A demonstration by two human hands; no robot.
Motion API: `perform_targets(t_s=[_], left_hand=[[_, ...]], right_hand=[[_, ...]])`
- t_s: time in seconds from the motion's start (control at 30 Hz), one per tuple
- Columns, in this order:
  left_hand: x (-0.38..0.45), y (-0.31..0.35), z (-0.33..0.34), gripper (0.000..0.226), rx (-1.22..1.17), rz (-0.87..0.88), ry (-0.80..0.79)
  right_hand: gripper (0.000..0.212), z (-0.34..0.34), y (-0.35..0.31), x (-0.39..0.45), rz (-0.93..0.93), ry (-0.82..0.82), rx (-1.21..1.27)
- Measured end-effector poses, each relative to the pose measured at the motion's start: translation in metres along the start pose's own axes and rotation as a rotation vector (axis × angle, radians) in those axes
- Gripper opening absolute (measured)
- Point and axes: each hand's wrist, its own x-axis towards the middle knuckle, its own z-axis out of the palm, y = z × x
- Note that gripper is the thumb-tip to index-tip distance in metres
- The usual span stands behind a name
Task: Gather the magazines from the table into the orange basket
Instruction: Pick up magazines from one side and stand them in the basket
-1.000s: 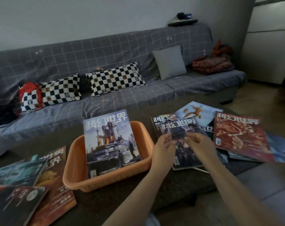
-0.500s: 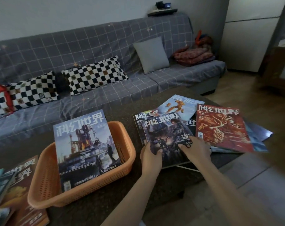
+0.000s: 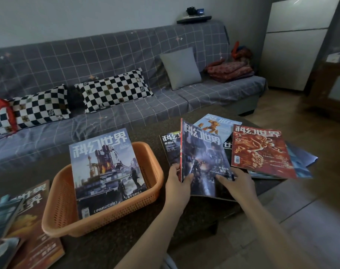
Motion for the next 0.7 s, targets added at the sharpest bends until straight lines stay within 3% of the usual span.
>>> perform_targets(t_s=[0.1, 0.23, 0.4, 0.57, 0.7], left_hand=[[-0.011, 0.007, -0.014, 0.028, 0.009, 0.101, 0.02], [-0.02, 0.02, -0.043, 0.026, -0.034, 0.158, 0.078], [-0.023, 0.025, -0.091, 0.034, -0.035, 0.177, 0.17], [-0.029, 0.019, -0.144, 0.025, -0.062, 0.2, 0.257], [-0.03, 0.004, -0.182, 0.024, -0.072, 0.188, 0.335]], right_hand=[[0.072, -0.006, -0.01, -0.01, 0.003, -0.027, 0.191], [0.042, -0.012, -0.039, -0.023, -0.095, -0.084, 0.354], [0.025, 0.0, -0.081, -0.035, -0.181, -0.162, 0.42], [0.055, 0.037, -0.124, -0.053, -0.219, -0.163, 0.4], [0.061, 0.073, -0.152, -0.063, -0.263, -0.212, 0.325]])
